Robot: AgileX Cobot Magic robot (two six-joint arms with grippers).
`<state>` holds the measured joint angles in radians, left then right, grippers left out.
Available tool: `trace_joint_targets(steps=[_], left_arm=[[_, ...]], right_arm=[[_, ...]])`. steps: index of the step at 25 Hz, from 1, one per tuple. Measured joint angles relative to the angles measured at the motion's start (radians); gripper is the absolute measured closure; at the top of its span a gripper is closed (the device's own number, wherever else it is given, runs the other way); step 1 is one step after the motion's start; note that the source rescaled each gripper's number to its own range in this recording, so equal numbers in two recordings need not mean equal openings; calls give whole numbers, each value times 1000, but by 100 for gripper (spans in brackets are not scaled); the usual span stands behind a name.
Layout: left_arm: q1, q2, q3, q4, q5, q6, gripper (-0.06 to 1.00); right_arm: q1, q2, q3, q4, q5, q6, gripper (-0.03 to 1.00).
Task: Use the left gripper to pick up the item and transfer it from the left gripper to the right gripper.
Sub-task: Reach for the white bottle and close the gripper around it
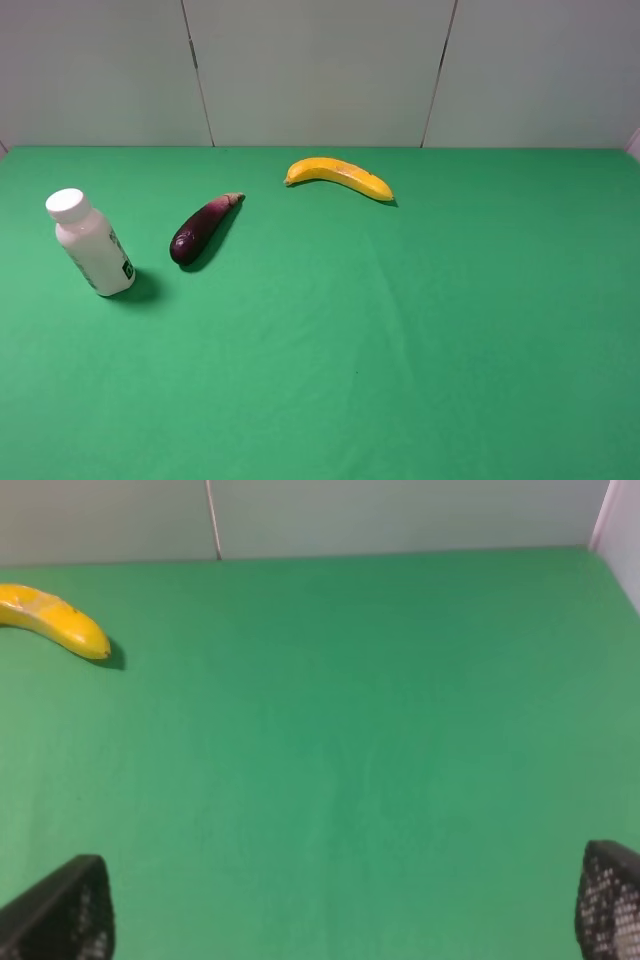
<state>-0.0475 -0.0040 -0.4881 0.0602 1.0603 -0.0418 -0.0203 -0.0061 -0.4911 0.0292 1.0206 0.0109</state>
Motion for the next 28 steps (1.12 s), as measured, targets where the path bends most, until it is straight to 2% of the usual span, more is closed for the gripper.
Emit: trace_joint_targets(steps=[4,8,20,28], left_arm=[[0,0,-10,-2,1,0,-5],[0,52,-89,-2,33,0,-5],[0,524,-351,-2,57,-2,-5],[0,846,-479,-2,76,-17,-5]], right_arm=[[0,0,0,0,0,0,-3],[0,0,0,0,0,0,-3],[0,0,0,0,0,0,-3],[0,0,0,0,0,0,-3]])
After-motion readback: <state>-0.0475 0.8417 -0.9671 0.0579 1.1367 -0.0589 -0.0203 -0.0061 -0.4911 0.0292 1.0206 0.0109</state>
